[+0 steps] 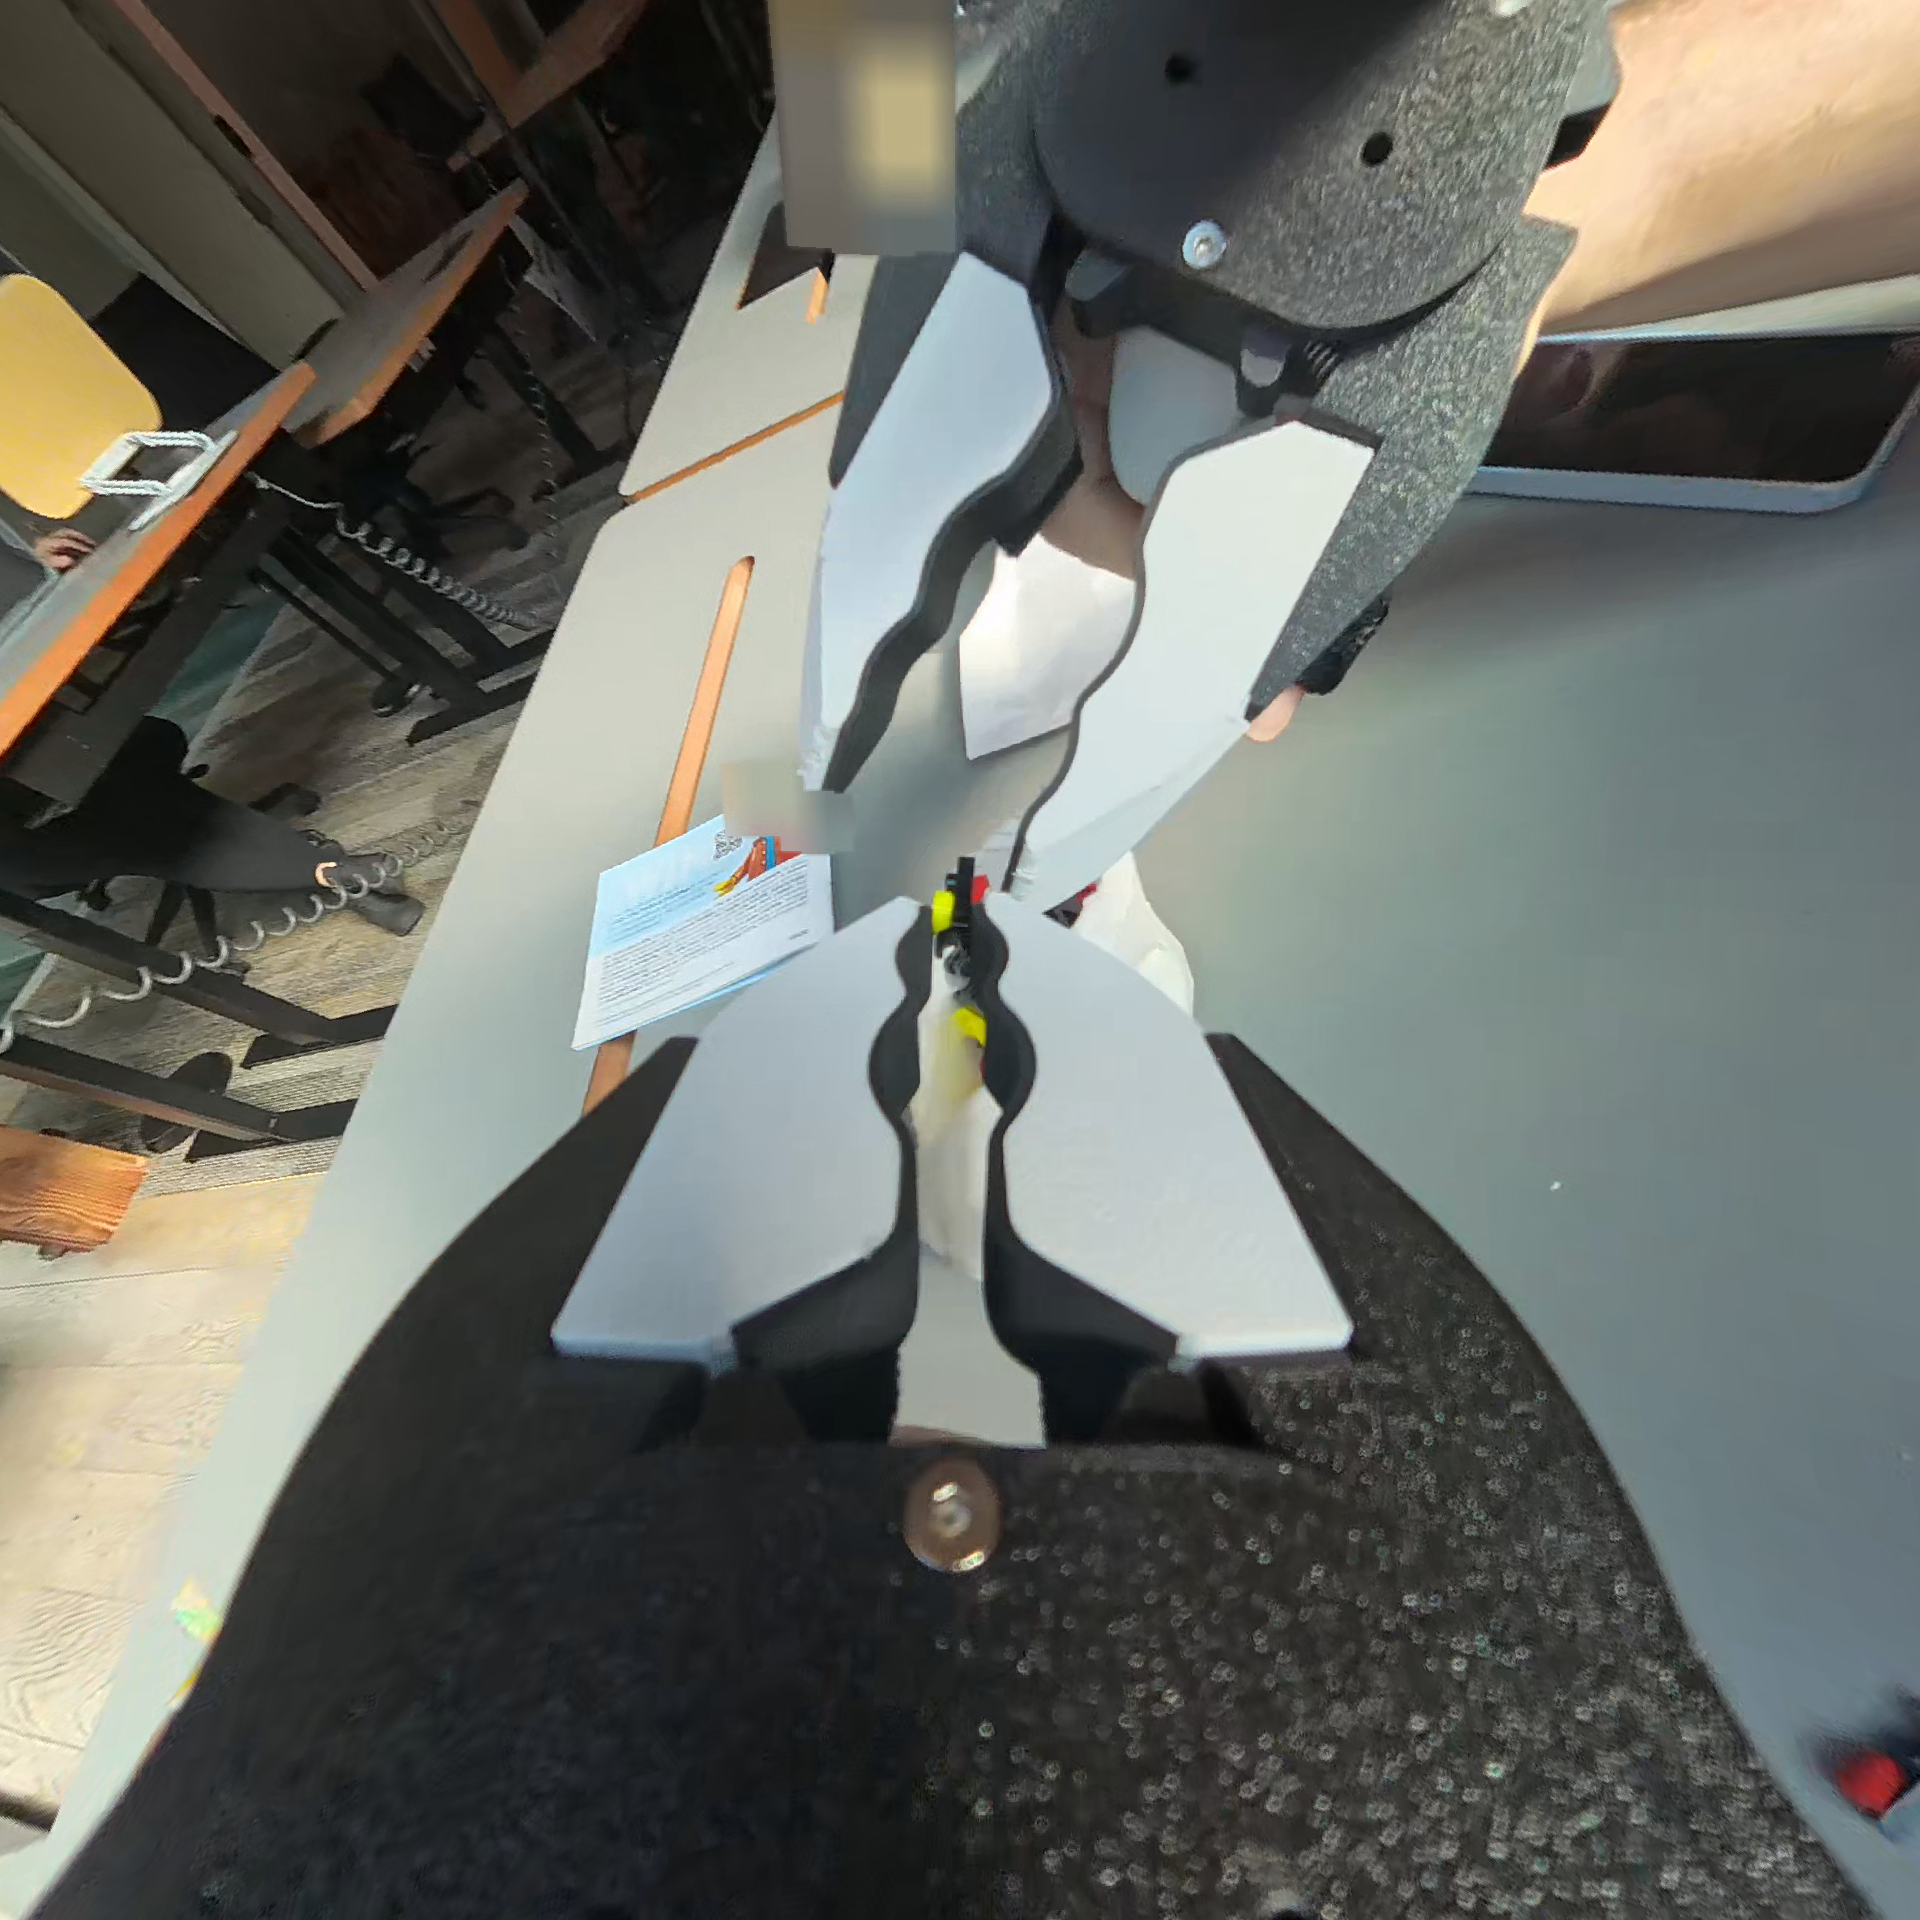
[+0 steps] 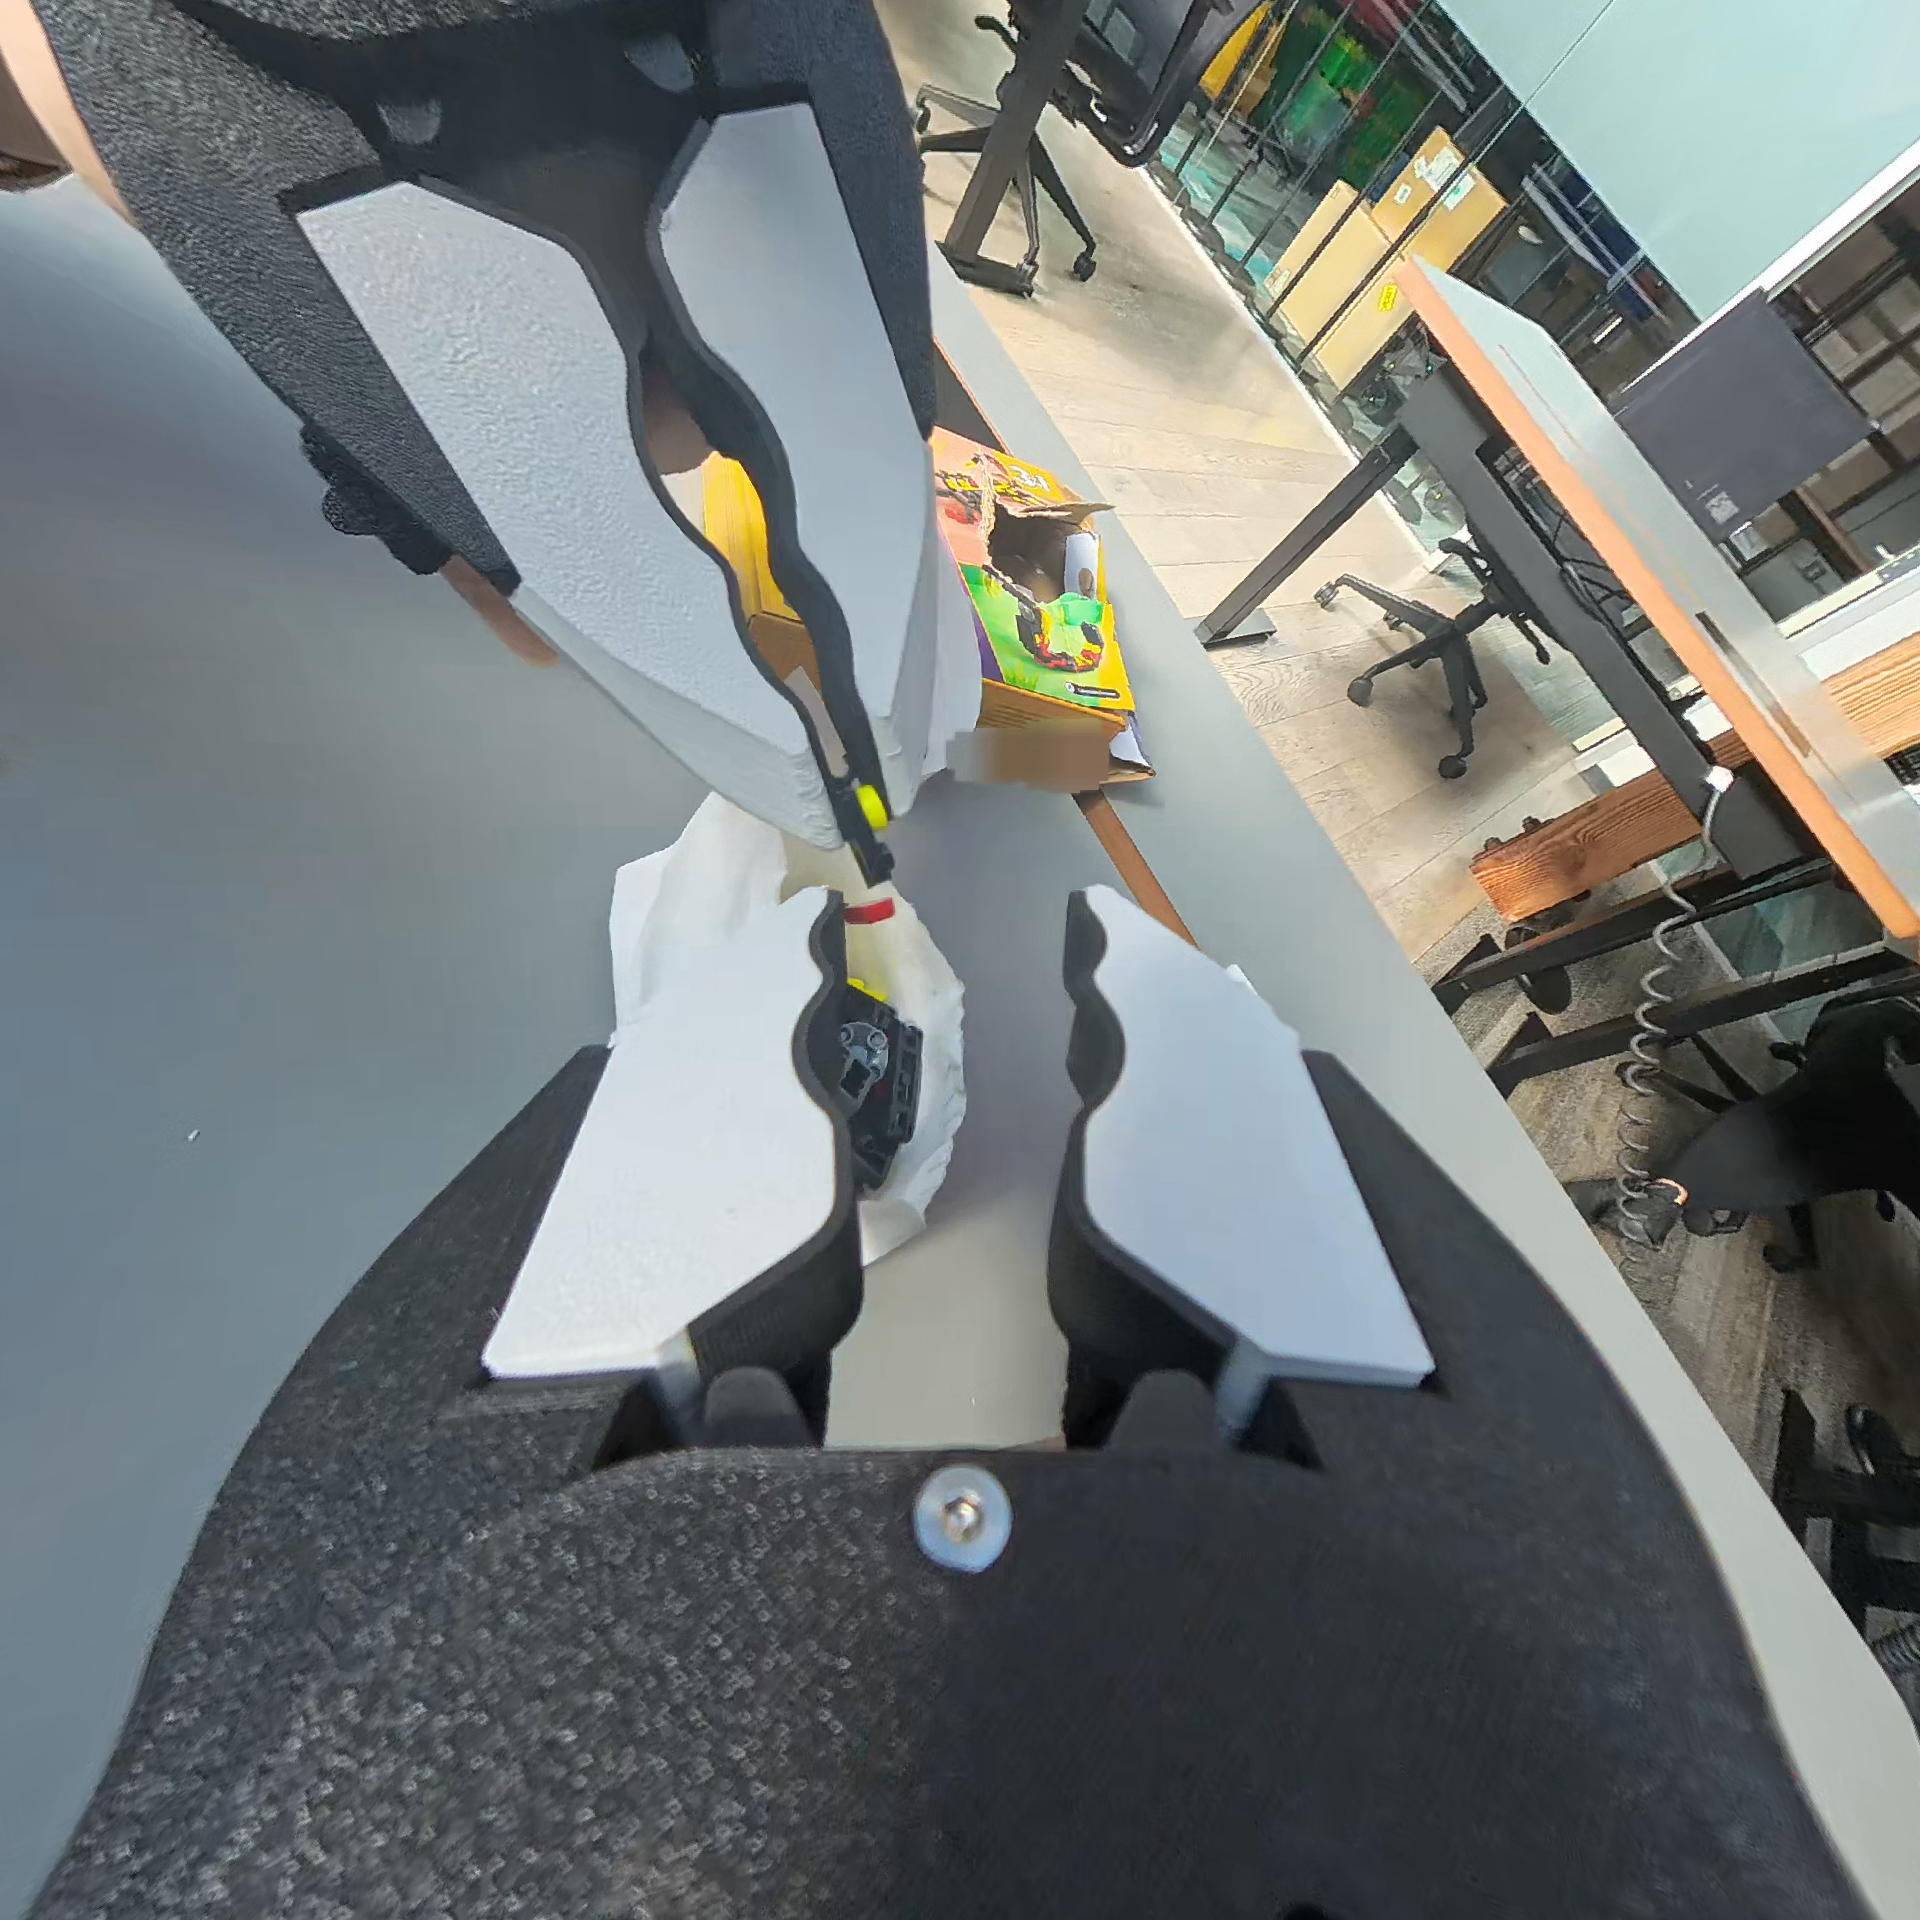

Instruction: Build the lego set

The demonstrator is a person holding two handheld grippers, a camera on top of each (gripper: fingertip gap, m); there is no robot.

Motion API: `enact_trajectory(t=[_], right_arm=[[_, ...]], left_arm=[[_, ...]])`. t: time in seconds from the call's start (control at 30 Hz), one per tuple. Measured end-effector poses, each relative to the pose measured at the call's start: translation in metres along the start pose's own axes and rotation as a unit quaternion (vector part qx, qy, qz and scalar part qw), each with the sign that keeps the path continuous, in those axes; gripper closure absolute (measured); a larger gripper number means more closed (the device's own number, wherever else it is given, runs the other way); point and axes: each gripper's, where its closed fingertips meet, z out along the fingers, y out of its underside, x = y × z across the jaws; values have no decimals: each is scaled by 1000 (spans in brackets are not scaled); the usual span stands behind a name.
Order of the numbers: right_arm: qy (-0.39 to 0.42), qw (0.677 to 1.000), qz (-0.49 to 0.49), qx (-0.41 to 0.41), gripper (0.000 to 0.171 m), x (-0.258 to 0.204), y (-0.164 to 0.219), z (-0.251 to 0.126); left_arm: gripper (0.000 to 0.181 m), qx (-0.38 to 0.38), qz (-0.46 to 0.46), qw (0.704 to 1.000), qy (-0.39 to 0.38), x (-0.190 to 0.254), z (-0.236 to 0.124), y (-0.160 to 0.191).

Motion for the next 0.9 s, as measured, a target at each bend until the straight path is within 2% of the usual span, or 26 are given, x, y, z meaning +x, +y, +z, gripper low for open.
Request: enact_trajectory(t=[0.1,0.23,0.3,0.4,0.47,0.53,0.6,0.63,0.7,0.77,0.9], right_arm=[[2,1000,-23,-4,131,0,-2,0],[3,1000,-26,-7,131,0,-1,0],[3,1000,-7,4,131,1,-2,-4],[-57,992,94,68,138,-10,-18,-18],[-152,954,218,141,142,-23,-41,-35],[-229,883,343,225,144,-22,-66,-57],[-282,811,425,286,146,-17,-84,-75],[-290,798,443,289,147,-17,-87,-76],[-297,806,431,276,154,-27,-92,-75],[-296,823,414,252,153,-37,-93,-71],[-297,815,419,267,159,-36,-100,-74]], left_arm=[[175,-28,13,999,21,-1,7,8],[175,-41,28,999,7,-6,7,10],[175,-14,31,999,-12,-7,1,3],[175,103,90,988,-68,-4,-23,-31],[175,148,137,974,-105,3,-41,-49],[175,159,181,961,-135,9,-52,-59],[175,164,220,948,-160,16,-60,-68],[175,167,234,943,-169,18,-63,-72],[175,168,256,934,-183,21,-65,-77],[175,171,262,932,-184,23,-67,-81],[175,180,261,931,-181,25,-70,-86]])
